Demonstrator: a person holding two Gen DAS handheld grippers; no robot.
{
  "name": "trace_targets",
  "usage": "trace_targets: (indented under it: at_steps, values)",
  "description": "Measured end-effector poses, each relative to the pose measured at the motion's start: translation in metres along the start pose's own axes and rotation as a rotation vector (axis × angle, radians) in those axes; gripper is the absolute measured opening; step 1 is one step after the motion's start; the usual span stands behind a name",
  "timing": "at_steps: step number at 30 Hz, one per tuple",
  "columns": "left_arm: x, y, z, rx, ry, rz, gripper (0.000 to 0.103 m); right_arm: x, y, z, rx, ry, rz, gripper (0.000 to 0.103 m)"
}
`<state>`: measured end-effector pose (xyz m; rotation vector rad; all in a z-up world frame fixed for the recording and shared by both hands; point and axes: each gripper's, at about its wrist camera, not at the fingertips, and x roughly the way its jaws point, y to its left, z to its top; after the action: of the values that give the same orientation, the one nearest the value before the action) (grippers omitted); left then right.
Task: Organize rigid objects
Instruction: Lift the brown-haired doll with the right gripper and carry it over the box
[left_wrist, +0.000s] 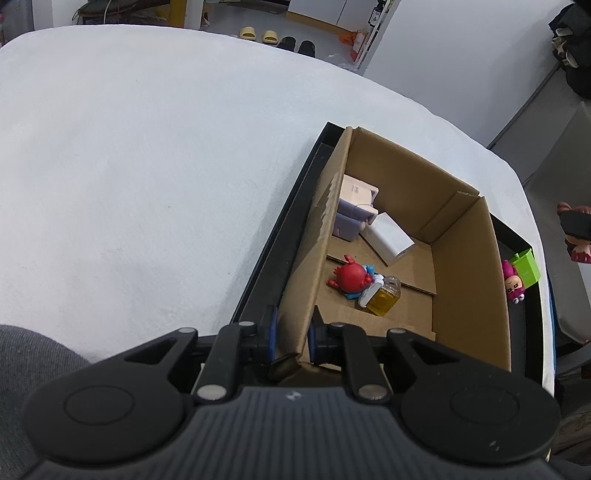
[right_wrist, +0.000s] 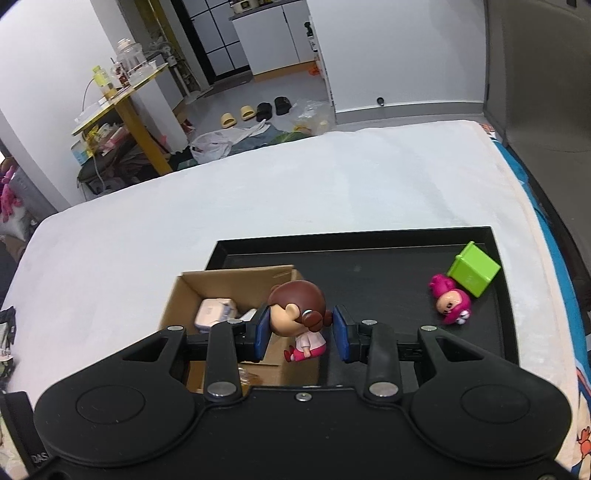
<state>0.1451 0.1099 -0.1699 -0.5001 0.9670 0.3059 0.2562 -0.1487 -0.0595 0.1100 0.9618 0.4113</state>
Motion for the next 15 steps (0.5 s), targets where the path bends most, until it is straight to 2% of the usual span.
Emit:
trace_targets:
  at_steps: [5,15]
  values:
    - [0.000,0.003,0.000,-0.006,0.001,-0.017,0.016,0.006,0.014,0.002,0.006,0.016,0.009,0.034]
    - [0.000,0.007,0.000,-0.025,0.001,-0.043,0.016,0.019,0.039,0.005,-0.011,0.037,-0.055,0.034]
